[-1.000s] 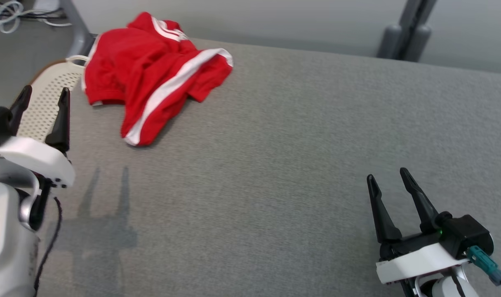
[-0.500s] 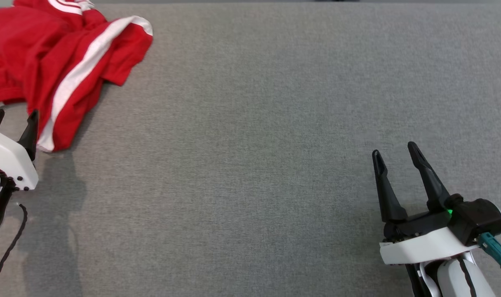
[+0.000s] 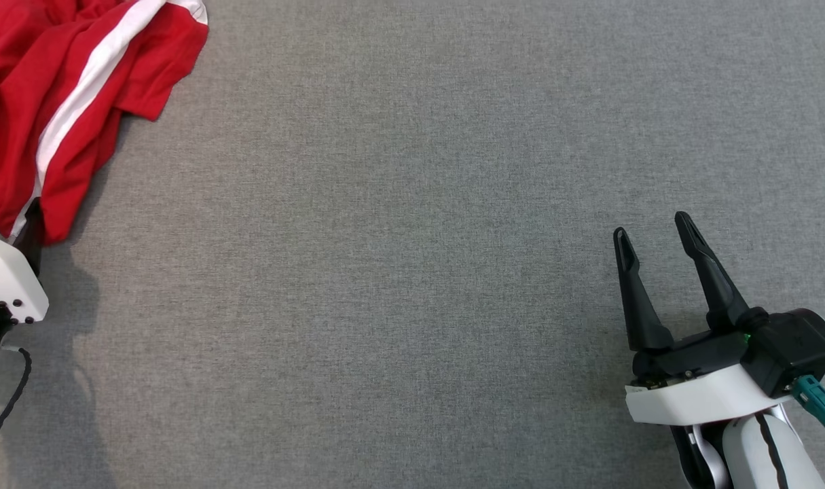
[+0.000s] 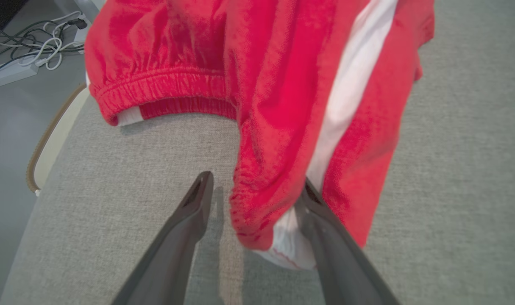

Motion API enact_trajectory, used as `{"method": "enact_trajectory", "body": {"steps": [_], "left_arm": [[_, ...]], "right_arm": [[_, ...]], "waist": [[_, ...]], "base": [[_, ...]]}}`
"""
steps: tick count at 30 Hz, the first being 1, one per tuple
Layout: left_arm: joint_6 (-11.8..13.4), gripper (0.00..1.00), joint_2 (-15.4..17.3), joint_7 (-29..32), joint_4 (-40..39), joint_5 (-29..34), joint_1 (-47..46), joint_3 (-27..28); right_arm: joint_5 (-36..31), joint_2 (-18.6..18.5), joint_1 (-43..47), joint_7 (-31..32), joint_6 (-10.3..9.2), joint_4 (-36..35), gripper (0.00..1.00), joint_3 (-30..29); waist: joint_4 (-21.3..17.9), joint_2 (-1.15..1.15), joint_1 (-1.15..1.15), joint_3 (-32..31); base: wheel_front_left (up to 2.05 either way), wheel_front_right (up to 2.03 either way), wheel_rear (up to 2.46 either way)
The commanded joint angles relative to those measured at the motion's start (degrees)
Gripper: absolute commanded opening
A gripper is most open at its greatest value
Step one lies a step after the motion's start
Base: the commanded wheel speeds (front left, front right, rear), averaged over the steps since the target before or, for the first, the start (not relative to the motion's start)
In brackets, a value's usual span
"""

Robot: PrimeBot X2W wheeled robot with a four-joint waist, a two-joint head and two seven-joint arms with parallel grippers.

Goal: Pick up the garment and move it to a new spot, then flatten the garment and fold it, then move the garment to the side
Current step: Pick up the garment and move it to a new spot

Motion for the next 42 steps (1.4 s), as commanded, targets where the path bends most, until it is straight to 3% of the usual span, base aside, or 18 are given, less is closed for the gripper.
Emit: {"method": "enact_trajectory", "body": {"steps": [1,3,7,17,29,42], "left_arm": [[0.0,0.89,0.3,-0.4,0.4,-0.5,-1.1,-0.4],[0.0,0.83,0.3,-1.1,1.2,-0.8,-1.5,-0.8],[0.0,0.00,-0.5,-3.1,1.9,-1.6,-2.2,-2.3],[0.0,0.00,1.6,-7.1,4.2,1.2,-4.5,-6.0],[0.0,0.00,6.4,-7.7,-6.5,5.2,-9.5,-12.4],[0.0,0.00,4.4,-2.9,-21.1,6.7,-14.3,-19.7]], "right_arm": [[-0.4,-0.3,-0.7,-0.3,0.13,-0.4,1.00,-0.3],[-0.7,-0.3,-0.8,-0.3,0.13,-0.5,1.00,-0.2],[-1.0,-0.3,-1.0,-0.3,0.13,-0.6,1.00,-0.2],[0.1,-0.3,-0.5,-0.3,0.13,0.3,1.00,-0.5],[3.5,-0.4,2.1,-0.3,0.12,2.4,1.00,-0.6],[6.4,-0.3,5.2,-0.3,0.13,3.6,1.00,-2.1]], "waist": [[-0.2,0.00,0.00,0.3],[-0.4,0.00,0.00,0.7],[-0.9,0.00,0.00,1.1],[-0.7,0.00,0.00,-2.3],[-0.8,0.00,0.00,-12.3],[-4.9,0.00,0.00,-19.7]], "base": [[0.00,0.00,0.00],[0.00,0.00,0.00],[0.00,0.00,0.00],[0.00,0.00,0.00],[0.00,0.00,0.00],[0.00,0.00,0.00]]}}
